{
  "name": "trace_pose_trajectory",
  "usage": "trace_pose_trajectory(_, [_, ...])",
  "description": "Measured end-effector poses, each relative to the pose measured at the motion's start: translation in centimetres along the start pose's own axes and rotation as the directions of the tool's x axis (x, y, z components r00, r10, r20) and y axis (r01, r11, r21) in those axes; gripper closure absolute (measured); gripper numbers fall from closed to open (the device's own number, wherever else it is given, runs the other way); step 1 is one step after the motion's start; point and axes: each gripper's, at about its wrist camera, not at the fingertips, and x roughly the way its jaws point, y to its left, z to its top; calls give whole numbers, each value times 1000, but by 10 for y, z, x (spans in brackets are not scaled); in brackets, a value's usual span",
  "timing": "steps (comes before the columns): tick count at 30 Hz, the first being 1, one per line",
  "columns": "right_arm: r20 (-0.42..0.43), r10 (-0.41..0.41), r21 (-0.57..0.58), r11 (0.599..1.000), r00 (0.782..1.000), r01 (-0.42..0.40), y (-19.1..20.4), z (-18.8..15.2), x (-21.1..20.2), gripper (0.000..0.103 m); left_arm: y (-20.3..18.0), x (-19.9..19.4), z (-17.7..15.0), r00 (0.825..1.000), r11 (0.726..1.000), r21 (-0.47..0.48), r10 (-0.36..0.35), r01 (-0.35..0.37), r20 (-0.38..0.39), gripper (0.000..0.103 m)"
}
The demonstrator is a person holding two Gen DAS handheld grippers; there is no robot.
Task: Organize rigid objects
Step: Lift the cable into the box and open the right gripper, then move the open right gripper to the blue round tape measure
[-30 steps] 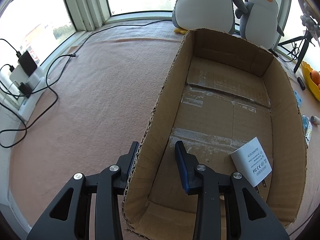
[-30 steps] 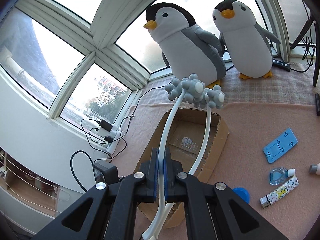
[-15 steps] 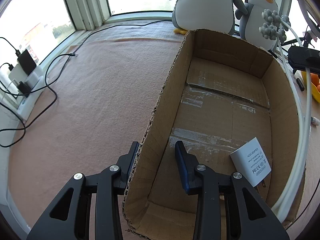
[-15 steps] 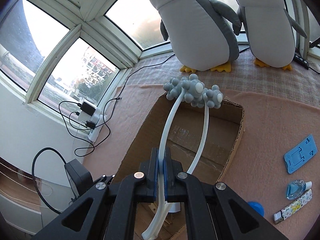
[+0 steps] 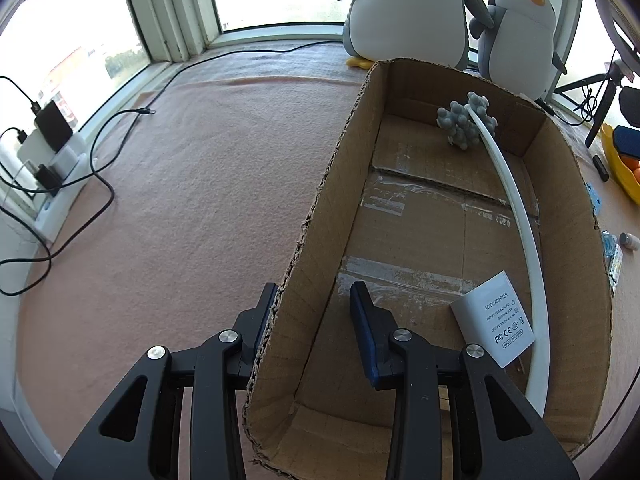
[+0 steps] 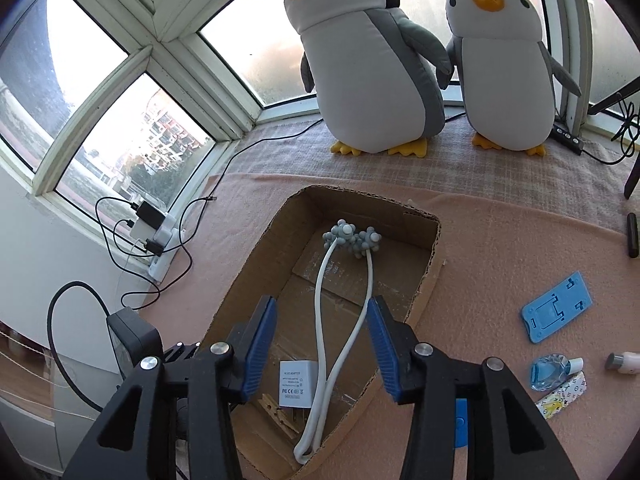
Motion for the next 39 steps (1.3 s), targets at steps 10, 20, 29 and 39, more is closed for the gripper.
trace_pose_trajectory(10, [29, -71, -16, 997, 997, 71, -38, -27, -65, 60, 0, 0, 0, 1000, 1000, 3, 1, -1, 0, 68])
trace_pose_trajectory(20, [-7, -100, -34, 994, 995, 100, -66, -60, -83, 60, -2, -1, 1, 1000, 1000, 5, 9, -9, -2, 68])
trace_pose_trajectory(29, [-107, -12, -30, 1000, 994, 9, -63, -81, -47, 60, -2, -1, 1, 1000, 1000, 3, 8, -8, -2, 68])
trace_pose_trajectory(39, [-142, -233, -233, 952, 962, 196, -50, -100, -7, 60, -1, -1, 0, 1000, 1000, -1, 3, -3, -1, 68])
